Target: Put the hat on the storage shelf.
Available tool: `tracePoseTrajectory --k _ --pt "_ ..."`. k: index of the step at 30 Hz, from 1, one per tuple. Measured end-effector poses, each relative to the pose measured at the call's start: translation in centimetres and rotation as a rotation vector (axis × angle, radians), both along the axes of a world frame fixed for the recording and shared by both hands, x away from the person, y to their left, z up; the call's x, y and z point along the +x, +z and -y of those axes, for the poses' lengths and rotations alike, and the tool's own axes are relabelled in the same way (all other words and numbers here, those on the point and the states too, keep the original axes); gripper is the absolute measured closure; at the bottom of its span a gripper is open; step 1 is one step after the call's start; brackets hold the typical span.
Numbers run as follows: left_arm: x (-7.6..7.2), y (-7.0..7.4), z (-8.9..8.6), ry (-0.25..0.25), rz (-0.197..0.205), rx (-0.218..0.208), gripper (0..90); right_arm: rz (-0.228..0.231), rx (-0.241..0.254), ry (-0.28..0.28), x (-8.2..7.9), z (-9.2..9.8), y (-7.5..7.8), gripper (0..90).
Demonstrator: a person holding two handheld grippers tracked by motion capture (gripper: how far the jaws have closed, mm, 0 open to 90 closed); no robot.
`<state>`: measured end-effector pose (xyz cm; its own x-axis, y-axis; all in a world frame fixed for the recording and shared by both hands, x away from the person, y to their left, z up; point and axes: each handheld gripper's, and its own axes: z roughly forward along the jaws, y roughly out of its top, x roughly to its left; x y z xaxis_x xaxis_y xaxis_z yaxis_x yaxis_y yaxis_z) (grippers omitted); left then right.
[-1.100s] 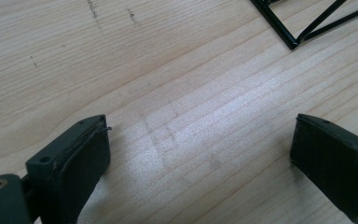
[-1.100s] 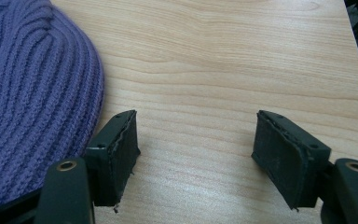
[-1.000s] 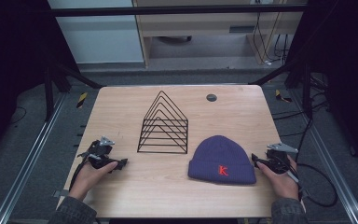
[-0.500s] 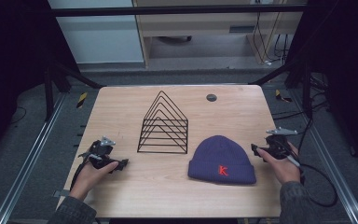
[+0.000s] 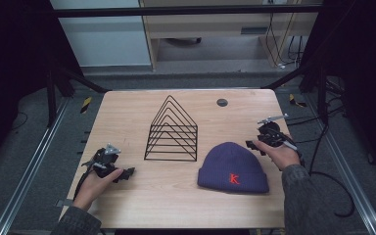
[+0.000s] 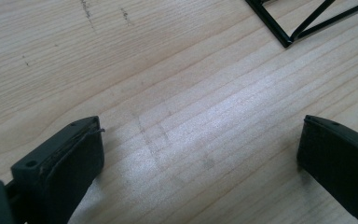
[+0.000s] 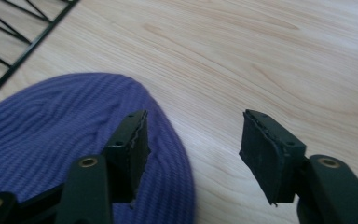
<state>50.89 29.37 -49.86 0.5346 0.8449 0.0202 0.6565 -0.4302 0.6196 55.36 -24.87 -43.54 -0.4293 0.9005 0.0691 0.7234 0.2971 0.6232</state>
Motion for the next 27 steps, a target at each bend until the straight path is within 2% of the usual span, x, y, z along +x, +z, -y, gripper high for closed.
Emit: tracePoseTrajectory --k 3,6,12,15,18,24,27 --pt "0.1 0.0 0.0 -0.004 -0.004 0.004 0.0 -0.003 -0.029 0.045 0.3 -1.3 0.1 44.3" --pt "0.3 0.0 0.2 -0.006 -0.002 0.001 0.0 -0.012 -0.026 0.057 0.4 -2.2 0.2 47.2" --pt "0.2 -0.1 0.2 -0.003 0.006 -0.005 0.0 -0.014 -0.043 0.052 0.7 -2.6 0.4 52.7" --pt "0.2 -0.1 0.1 -0.007 0.009 -0.005 0.0 -0.019 -0.04 0.046 1.1 -2.6 0.3 54.2" --pt "0.2 -0.1 0.1 -0.009 0.01 -0.006 0.0 -0.032 -0.015 0.023 1.8 -2.8 0.2 55.7" --pt "0.3 -0.1 0.1 -0.012 0.009 -0.006 0.0 -0.059 -0.047 0.026 2.4 -3.4 -1.0 53.9" --pt "0.3 -0.1 0.1 -0.012 0.009 -0.005 0.0 -0.081 -0.037 0.019 2.5 -3.5 -1.6 52.7"
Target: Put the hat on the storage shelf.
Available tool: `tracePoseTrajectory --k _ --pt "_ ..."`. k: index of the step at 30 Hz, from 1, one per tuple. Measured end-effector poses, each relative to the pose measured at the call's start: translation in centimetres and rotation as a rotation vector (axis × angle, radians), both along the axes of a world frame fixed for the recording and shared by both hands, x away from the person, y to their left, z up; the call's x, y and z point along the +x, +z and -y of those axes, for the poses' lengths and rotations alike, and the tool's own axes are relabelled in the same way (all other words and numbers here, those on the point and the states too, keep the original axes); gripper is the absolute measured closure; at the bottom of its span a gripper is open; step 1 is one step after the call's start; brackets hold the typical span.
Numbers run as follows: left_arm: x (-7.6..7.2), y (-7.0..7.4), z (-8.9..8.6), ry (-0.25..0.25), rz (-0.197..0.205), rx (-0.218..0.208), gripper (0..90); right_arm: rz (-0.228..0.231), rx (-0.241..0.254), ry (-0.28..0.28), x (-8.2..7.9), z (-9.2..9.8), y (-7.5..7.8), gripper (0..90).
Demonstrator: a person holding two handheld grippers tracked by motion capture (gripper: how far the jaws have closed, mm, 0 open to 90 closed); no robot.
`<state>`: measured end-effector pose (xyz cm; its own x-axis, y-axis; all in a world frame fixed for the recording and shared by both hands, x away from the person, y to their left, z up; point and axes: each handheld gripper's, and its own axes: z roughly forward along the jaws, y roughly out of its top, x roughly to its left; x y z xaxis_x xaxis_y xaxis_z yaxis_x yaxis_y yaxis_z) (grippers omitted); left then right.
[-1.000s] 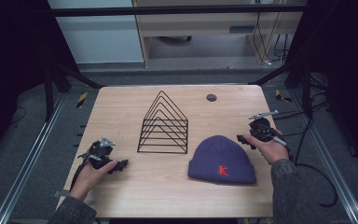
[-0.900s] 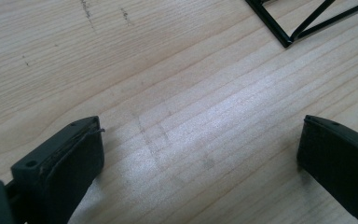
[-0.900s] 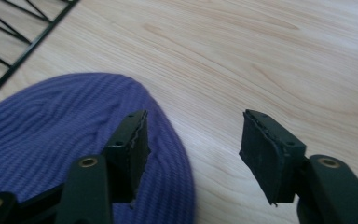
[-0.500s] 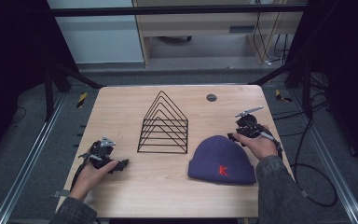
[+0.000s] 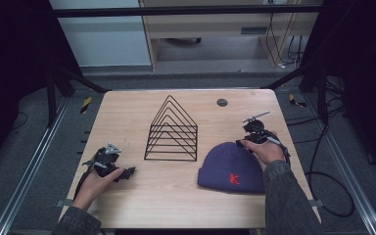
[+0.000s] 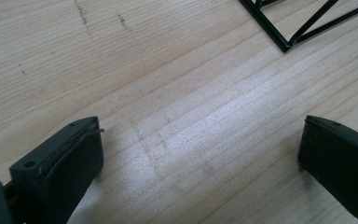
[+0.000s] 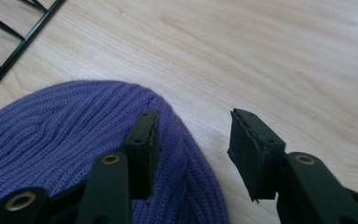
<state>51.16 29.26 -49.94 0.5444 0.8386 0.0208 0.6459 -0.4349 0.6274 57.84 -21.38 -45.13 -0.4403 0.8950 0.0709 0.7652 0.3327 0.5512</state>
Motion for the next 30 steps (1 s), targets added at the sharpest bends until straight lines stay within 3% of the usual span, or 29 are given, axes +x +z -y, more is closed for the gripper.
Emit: tracePoseTrajectory --k 4,11,13,16,17,19,25,26,29,30 --pt "0.0 0.0 0.0 -0.001 -0.003 0.002 0.0 -0.029 -0.017 0.02 -0.1 -0.5 -1.3 49.2" --pt "0.0 0.0 0.0 -0.001 -0.003 0.002 0.0 -0.066 -0.006 0.031 -0.3 -1.0 -2.4 45.5" --pt "0.0 0.0 0.0 -0.001 -0.004 0.003 0.0 -0.068 -0.009 0.028 -0.4 -1.0 -2.3 49.8" --pt "0.1 0.1 0.0 -0.001 -0.007 0.005 0.0 -0.08 -0.005 0.061 -0.6 -1.0 -2.3 65.7" --pt "0.1 0.1 0.0 -0.001 -0.007 0.005 0.0 -0.08 -0.005 0.061 -0.6 -1.0 -2.3 65.7" --pt "0.1 0.1 0.0 -0.002 -0.007 0.005 0.0 -0.073 -0.01 0.086 -0.8 -1.1 -2.3 73.2" --pt "0.1 0.1 0.1 -0.004 -0.013 0.006 0.0 -0.051 -0.007 0.107 -1.3 -1.4 -1.7 77.1" --pt "0.1 0.1 0.0 -0.008 -0.013 0.004 0.2 -0.022 0.001 0.115 -1.7 -1.5 -1.2 77.3" --pt "0.1 0.2 0.0 -0.011 -0.013 0.004 1.3 0.005 0.013 0.134 -2.2 -1.6 -0.4 77.5" --pt "0.1 0.2 0.0 0.002 -0.011 -0.005 2.5 0.041 0.02 0.153 -2.9 -1.8 0.7 77.5"
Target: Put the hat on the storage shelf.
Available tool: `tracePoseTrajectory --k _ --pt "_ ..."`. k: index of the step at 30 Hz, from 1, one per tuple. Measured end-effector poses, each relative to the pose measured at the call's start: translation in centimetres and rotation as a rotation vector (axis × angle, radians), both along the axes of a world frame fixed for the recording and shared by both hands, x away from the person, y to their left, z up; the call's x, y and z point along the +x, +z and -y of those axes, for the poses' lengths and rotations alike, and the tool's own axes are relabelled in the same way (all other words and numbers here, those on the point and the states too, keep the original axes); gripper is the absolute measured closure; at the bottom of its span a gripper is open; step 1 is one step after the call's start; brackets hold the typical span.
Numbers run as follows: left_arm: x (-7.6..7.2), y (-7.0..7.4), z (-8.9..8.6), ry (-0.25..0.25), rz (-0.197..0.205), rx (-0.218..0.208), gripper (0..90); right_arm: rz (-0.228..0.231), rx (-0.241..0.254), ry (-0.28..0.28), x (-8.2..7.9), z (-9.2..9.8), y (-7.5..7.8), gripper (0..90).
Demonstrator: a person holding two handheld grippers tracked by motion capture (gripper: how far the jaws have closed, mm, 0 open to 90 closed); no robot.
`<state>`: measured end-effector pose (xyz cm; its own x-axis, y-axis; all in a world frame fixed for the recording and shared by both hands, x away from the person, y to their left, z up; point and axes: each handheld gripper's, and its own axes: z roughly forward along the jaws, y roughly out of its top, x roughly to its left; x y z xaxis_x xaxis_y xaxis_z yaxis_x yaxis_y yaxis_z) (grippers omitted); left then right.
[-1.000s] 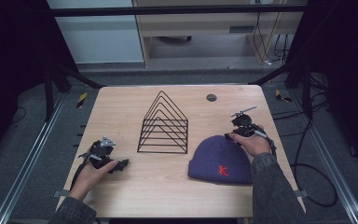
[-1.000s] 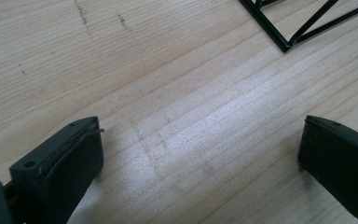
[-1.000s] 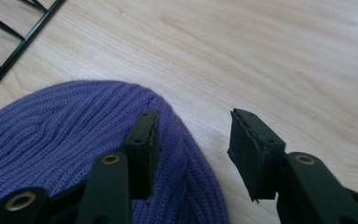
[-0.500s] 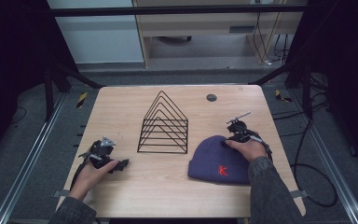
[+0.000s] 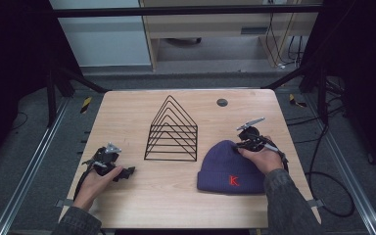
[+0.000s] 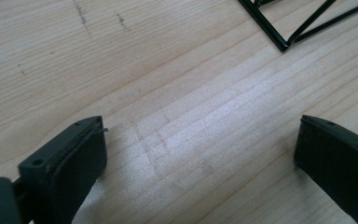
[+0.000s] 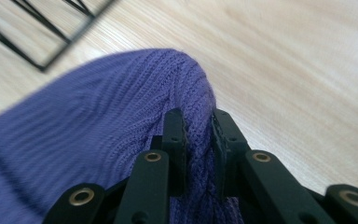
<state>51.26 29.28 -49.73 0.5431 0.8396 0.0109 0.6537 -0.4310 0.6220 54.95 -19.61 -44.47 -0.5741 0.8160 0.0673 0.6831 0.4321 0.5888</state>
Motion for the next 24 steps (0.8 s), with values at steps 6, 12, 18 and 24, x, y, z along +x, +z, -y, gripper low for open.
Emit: tracePoseTrajectory --k 6,12,18,24 --pt "0.0 1.1 -0.3 0.016 0.025 -0.071 6.0 0.083 0.03 0.033 -2.1 -0.3 2.5 77.8" --pt "-0.3 1.9 0.0 0.001 0.078 -0.091 8.7 0.171 0.058 0.082 -4.9 -0.6 5.4 78.4" --pt "-0.9 2.6 -0.1 -0.008 0.09 -0.131 10.0 0.213 0.084 0.118 -6.2 -1.0 7.5 79.0" --pt "-1.4 3.8 -0.3 -0.004 0.142 -0.188 9.2 0.257 0.097 0.132 -7.4 -1.2 9.1 79.0"
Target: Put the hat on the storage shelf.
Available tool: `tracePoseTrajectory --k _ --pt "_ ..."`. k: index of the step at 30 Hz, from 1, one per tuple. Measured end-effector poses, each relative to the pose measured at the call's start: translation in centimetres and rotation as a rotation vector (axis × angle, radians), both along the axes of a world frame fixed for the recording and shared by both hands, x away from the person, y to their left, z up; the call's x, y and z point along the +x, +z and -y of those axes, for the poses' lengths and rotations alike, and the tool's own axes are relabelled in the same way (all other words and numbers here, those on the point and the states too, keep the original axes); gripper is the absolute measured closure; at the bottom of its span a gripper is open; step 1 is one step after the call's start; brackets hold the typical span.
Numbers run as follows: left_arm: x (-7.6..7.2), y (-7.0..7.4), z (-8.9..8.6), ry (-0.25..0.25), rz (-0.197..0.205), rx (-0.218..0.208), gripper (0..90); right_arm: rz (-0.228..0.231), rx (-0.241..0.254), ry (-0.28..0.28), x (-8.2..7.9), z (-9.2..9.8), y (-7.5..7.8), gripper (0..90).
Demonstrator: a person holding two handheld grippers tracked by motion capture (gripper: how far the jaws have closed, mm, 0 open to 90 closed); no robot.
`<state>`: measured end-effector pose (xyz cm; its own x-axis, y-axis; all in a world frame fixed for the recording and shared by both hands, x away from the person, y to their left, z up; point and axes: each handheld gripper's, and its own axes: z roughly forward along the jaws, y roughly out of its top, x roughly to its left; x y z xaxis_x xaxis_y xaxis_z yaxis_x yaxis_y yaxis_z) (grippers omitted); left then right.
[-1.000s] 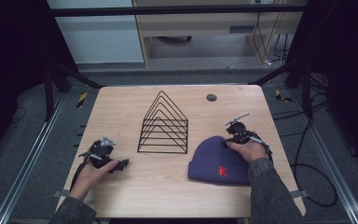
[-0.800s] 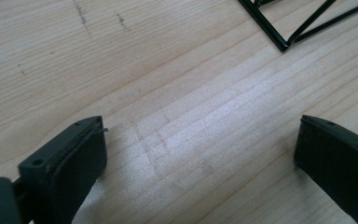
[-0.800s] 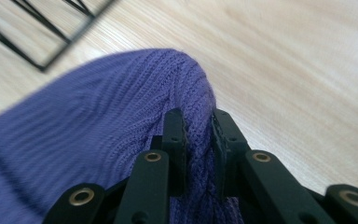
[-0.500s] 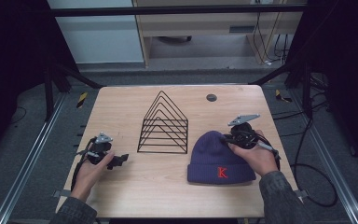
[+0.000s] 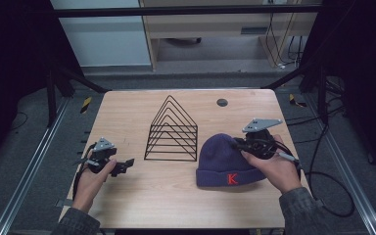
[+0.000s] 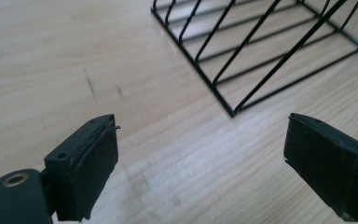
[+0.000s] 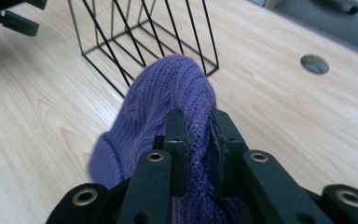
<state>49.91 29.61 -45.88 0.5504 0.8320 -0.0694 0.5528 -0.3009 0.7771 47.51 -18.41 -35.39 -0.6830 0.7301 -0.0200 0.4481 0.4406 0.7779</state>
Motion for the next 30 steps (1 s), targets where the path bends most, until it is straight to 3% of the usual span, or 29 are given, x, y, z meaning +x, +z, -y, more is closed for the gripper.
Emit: tracePoseTrajectory --k 3,6,13,15,16,21,30 --pt "0.4 0.9 -0.2 -0.022 0.011 0.007 8.1 0.047 -0.002 -0.007 -0.9 0.3 1.4 78.9" --pt "0.7 1.6 -0.5 -0.028 0.014 0.019 7.6 0.062 0.002 -0.009 -1.1 0.6 2.1 79.0" --pt "1.1 5.0 -1.2 -0.051 0.022 -0.019 5.9 0.109 0.029 -0.037 -0.5 1.4 4.8 78.8" --pt "1.3 6.8 -0.9 -0.074 0.039 -0.02 5.7 0.125 0.032 -0.037 -0.1 1.2 5.5 78.7" --pt "1.3 6.8 -0.9 -0.074 0.039 -0.02 5.6 0.125 0.032 -0.037 -0.1 1.2 5.5 78.7" --pt "1.7 10.2 0.2 -0.094 0.085 -0.065 5.6 0.176 0.056 -0.054 0.9 0.7 8.2 78.7" --pt "2.0 14.6 3.0 -0.174 0.149 -0.078 6.0 0.235 0.086 -0.078 2.5 -0.5 11.9 78.5"
